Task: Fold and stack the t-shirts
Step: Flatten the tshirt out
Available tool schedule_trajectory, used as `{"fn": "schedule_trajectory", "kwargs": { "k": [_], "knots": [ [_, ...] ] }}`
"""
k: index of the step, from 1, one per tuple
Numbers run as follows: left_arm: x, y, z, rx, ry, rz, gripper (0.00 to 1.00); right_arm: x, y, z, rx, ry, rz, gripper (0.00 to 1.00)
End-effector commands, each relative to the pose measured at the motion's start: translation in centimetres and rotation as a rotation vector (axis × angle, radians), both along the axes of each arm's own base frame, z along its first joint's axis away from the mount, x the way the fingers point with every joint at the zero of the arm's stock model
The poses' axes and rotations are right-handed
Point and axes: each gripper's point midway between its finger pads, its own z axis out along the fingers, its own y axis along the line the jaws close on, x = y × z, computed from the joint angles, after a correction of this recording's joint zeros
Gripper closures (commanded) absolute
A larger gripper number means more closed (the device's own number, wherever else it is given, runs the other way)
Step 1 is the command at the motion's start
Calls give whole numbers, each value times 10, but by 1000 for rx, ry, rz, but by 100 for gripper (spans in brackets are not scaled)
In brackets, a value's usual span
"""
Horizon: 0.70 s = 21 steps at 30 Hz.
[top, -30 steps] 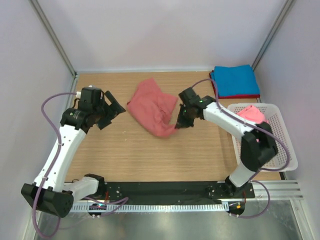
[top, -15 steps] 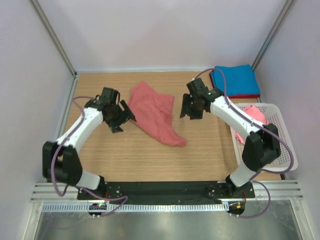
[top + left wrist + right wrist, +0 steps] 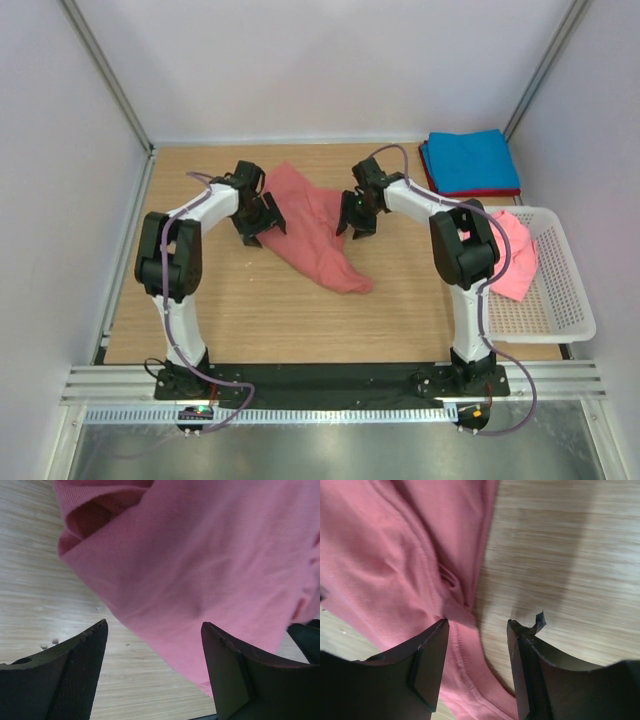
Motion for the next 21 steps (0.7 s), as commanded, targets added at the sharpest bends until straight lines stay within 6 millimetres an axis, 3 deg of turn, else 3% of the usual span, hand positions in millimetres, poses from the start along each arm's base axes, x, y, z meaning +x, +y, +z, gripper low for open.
{"fn": "schedule_trajectory", "kwargs": {
  "k": [1,4,5,7,8,10,11,12,13,14,15,16,17,18,20,21],
  "knots": [
    [9,-7,0,-9,-33,-54,25,15,32,24,148,-67,21,43],
    [19,-14,3,-38,-54,-66,40,16,43,20,178,-46,36,48],
    [22,-16,0,-46,-48,-70,58,18,43,22,175,-51,30,61],
    [33,-27,12,-92,-69,-83,80,23,40,27,167,-77,30,78],
    [36,-31,13,-111,-60,-77,99,23,38,30,156,-80,37,99],
    [50,-43,44,-169,-92,-75,100,36,28,64,158,-142,21,99],
    [55,-48,57,-197,-112,-61,99,37,13,79,109,-159,-12,99],
    [59,-54,77,-221,-147,-63,100,50,2,112,86,-236,-41,99],
    [72,-63,115,-264,-226,-70,100,55,-18,157,70,-319,-86,99],
    [76,-67,135,-286,-260,-65,100,50,-46,177,-23,-336,-150,99],
    [76,-73,165,-318,-302,-57,100,55,-57,228,-33,-441,-184,99],
    [80,-78,196,-355,-358,-58,100,44,-67,270,-22,-516,-196,99],
    [78,-81,208,-374,-374,-53,100,31,-72,290,-26,-524,-189,99],
    [76,-82,216,-400,-372,-33,100,23,-68,333,42,-597,-179,99],
    [63,-84,217,-429,-342,-33,100,-3,-52,368,156,-626,-123,99],
    [59,-83,212,-429,-326,-35,100,-17,-32,368,236,-594,-52,99]
  ]
}}
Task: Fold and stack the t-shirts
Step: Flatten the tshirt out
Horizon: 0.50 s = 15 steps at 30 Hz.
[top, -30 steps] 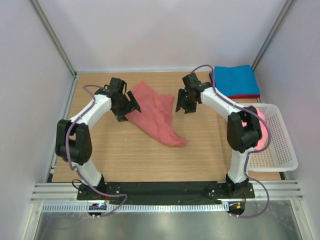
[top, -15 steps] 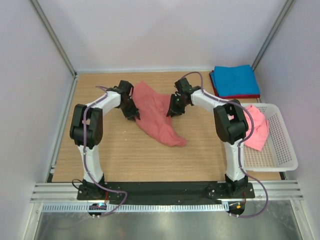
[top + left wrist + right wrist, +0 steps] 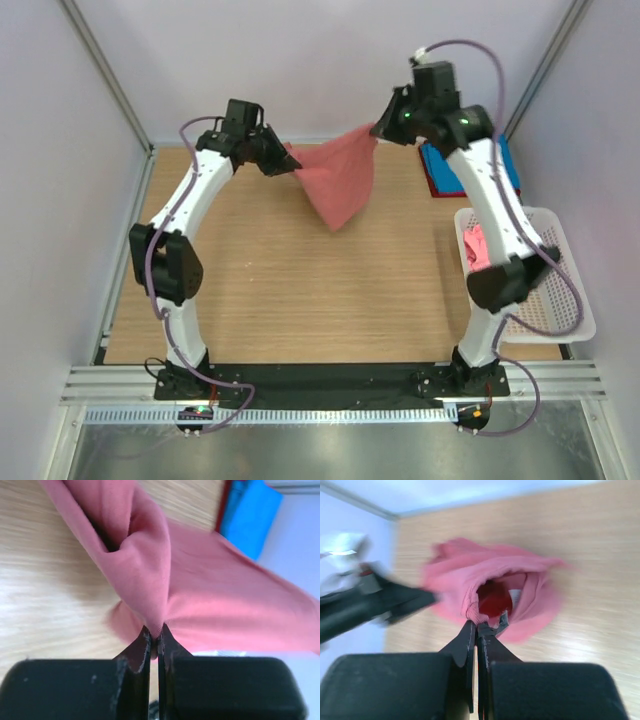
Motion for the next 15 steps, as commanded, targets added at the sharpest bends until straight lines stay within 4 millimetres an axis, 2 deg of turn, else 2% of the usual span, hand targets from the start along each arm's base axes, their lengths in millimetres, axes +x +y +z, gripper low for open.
{"fn": "schedule_trajectory", "kwargs": {
  "k": [1,2,3,4,5,6,7,8,9,10,11,12,13,14,15],
  "knots": [
    [-32,-5,30,-85,18,-27,100,-88,26,86,159,-77,177,99],
    [-43,1,5,-56,79,-22,99,-109,50,114,247,-165,271,99],
    [-52,10,-8,-40,123,-12,96,-123,71,78,282,-67,351,99],
    [-60,17,-19,-16,143,-10,89,-135,86,72,329,-42,376,99],
    [-70,27,-17,-2,136,-2,77,-139,100,70,354,-73,411,99],
    [-87,49,-50,68,217,46,72,-161,118,33,331,10,457,99],
    [-96,62,-60,106,236,65,66,-167,126,13,312,41,461,99],
    [-109,77,-59,138,223,88,52,-172,138,-2,318,65,471,99],
    [-127,104,-86,196,302,151,46,-197,153,-50,278,167,511,99],
    [-139,119,-94,221,320,186,39,-208,160,-71,266,206,523,99],
    [-147,132,-99,236,331,225,37,-219,173,-87,271,219,550,99],
    [-163,153,-104,268,334,285,36,-236,174,-119,230,281,565,98],
    [-169,160,-103,280,323,308,34,-257,185,-139,184,313,611,96],
    [-173,166,-102,300,307,319,32,-264,182,-153,133,343,605,89],
    [-178,170,-94,312,273,328,31,-271,184,-155,115,346,633,85]
  ]
}}
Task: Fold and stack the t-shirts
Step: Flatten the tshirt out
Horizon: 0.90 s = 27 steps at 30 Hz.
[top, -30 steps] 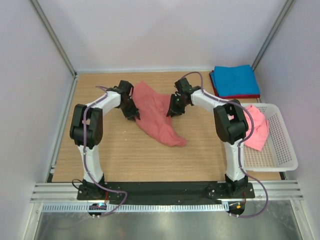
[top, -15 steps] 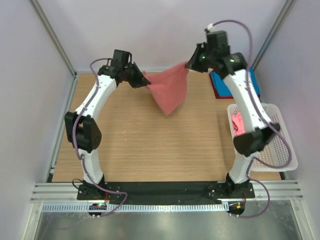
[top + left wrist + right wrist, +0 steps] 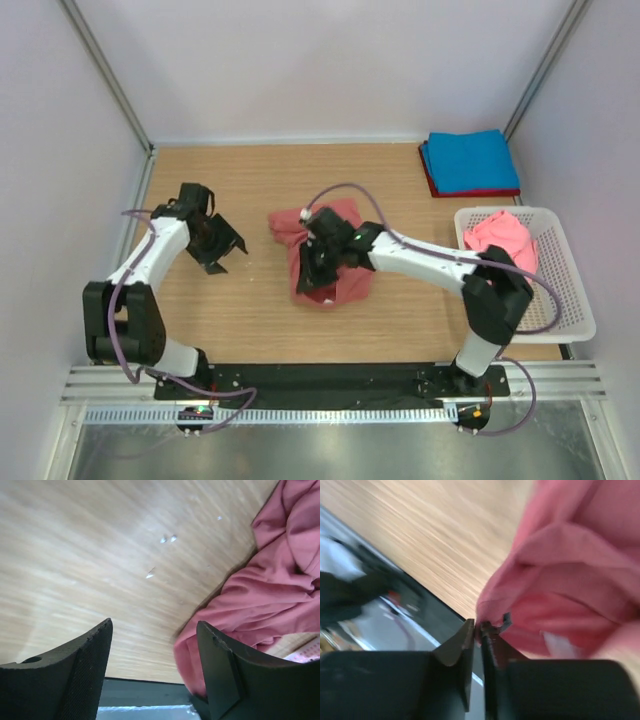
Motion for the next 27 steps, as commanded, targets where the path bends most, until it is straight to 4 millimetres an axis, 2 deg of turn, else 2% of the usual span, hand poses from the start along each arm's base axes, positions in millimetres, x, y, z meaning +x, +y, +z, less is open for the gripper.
{"fn": "schedule_trajectory", "kwargs": {
  "k": [1,3,5,7,8,10,11,12,13,14,15,17,18,19,23,24,26,27],
  "knots": [
    [-7,22,37,106,-155,10,30,-35,15,8,8,-12,87,80],
    [-8,18,44,87,-185,-10,30,-29,10,21,3,-55,75,64],
    [-9,7,44,41,-185,-38,30,-21,-6,34,-39,-115,34,55],
    [-1,-13,45,-14,-222,-101,30,5,-26,42,-111,-201,-57,49],
    [1,-23,47,-37,-233,-132,30,22,-47,42,-153,-210,-123,48],
    [4,-52,46,-54,-252,-222,30,55,-77,39,-232,-255,-235,47],
    [3,-76,52,-59,-274,-293,30,66,-92,34,-263,-247,-274,47],
    [3,-88,54,-57,-283,-330,30,91,-118,26,-296,-229,-355,47],
    [1,-99,53,-51,-285,-364,29,101,-130,21,-312,-216,-386,48],
    [-6,-120,49,-45,-276,-429,29,110,-139,17,-323,-204,-407,48],
    [-4,-128,50,-32,-294,-446,29,128,-159,4,-350,-165,-462,48],
    [-12,-149,39,-20,-271,-503,29,135,-168,-9,-374,-106,-467,48],
    [-13,-153,35,-9,-264,-516,29,142,-170,-8,-383,-98,-477,48],
    [-15,-157,29,0,-252,-531,29,147,-173,-24,-416,-62,-478,48],
    [-28,-178,6,22,-201,-626,28,160,-164,-46,-411,-35,-471,48],
    [-27,-184,0,28,-210,-664,28,163,-163,-50,-411,-27,-476,48],
    [-22,-202,6,46,-283,-729,27,166,-165,-58,-426,-13,-489,48],
    [-18,-202,1,90,-300,-774,27,167,-169,-59,-436,-4,-514,48]
  ]
}}
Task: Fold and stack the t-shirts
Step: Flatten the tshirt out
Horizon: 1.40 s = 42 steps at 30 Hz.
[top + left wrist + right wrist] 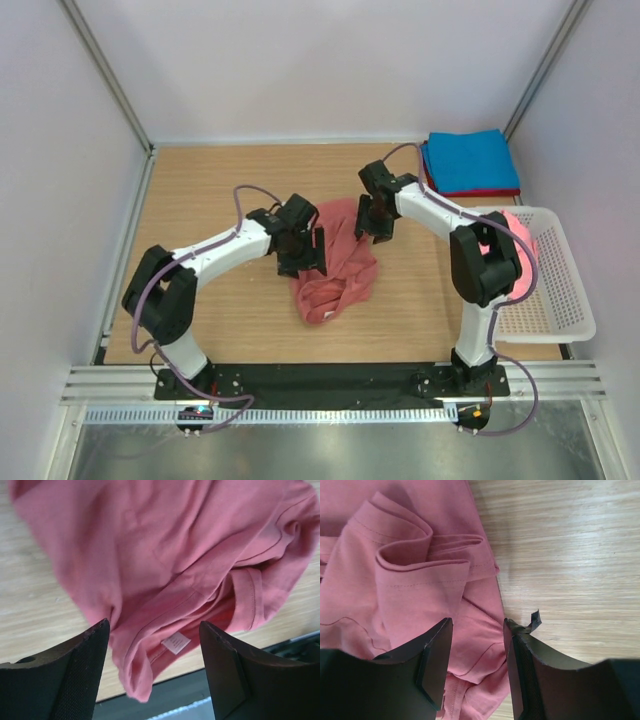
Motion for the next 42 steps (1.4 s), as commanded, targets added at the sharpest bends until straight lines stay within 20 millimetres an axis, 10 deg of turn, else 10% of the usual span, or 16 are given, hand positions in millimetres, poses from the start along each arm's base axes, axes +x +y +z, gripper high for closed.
{"fn": "schedule_trajectory", "kwargs": {
  "k": [1,8,19,34,39,42],
  "knots": [
    [38,-30,32,6,-229,-106,26,13,-5,29,11,-54,-46,48],
    [91,-72,66,121,-488,-228,36,-9,-69,61,6,-52,-280,50],
    [121,-107,34,363,-602,-404,60,-41,-140,105,41,-128,-483,50],
    [133,-119,-17,566,-618,-461,52,-55,-152,105,67,-118,-497,50],
    [139,-105,22,623,-685,-386,95,-56,-154,107,59,-132,-492,50],
    [132,-89,72,584,-735,-325,100,-46,-146,105,106,-149,-468,50]
  ]
}}
